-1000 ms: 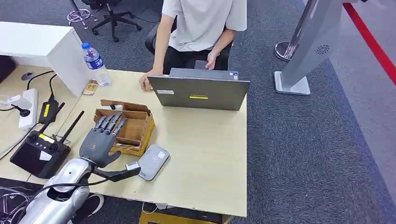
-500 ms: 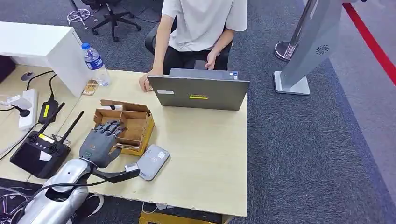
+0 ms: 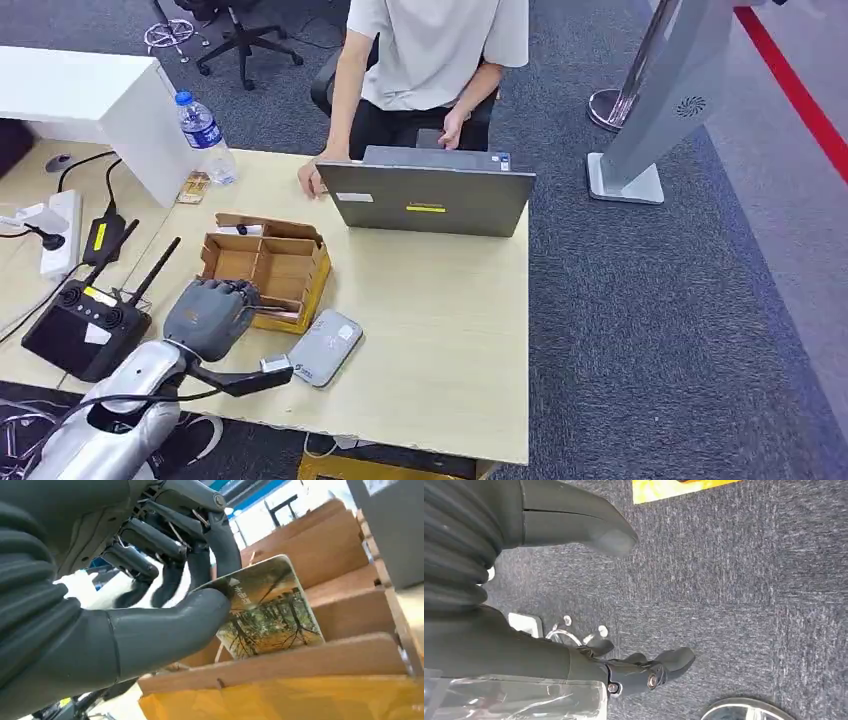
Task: Pass the card to the sensor for recognition and then transmit it.
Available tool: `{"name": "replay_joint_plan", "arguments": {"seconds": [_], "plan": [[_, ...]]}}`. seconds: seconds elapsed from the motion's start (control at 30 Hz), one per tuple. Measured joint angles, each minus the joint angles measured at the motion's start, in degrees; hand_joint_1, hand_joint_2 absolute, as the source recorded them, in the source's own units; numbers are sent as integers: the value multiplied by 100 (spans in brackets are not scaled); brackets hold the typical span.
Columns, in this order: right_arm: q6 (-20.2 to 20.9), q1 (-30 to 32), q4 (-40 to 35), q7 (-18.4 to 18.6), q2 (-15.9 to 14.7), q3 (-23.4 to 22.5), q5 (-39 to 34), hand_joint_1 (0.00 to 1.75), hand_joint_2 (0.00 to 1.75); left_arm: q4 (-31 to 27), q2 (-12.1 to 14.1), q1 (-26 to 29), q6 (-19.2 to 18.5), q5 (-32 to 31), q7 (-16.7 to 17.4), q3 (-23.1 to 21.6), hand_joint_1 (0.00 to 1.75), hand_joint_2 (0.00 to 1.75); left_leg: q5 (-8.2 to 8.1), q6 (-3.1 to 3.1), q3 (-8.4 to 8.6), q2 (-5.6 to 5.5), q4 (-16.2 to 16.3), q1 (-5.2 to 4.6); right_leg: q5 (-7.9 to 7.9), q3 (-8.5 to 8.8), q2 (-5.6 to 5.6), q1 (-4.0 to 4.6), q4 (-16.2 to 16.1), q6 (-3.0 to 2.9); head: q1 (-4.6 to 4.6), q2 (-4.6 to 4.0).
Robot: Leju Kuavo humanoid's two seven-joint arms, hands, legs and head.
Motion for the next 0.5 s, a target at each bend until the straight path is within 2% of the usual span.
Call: {"name": "replay_joint_plan", "arguments": {"seconds": [0.1, 0.27, 0.5], "plan": [[-2, -1, 0, 0, 0, -2, 0, 0, 175, -129, -20, 72, 261, -50, 0, 0, 175, 175, 0, 0, 0, 0, 0, 0, 0, 0, 0, 0, 0, 0, 0, 0], [-2, 1, 0, -7, 0, -15, -13, 0, 175, -462, -31, 234, 455, -142, 0, 0, 175, 175, -1, 0, -1, 0, 0, 0, 0, 0, 0, 0, 0, 0, 2, 0], [-2, 5, 0, -9, 0, -146, -118, 0, 175, -1737, 260, 747, 876, -371, -175, 0, 175, 175, -3, -2, -1, 2, -1, 0, -3, -1, 2, 0, 0, 0, 2, 0]]}}
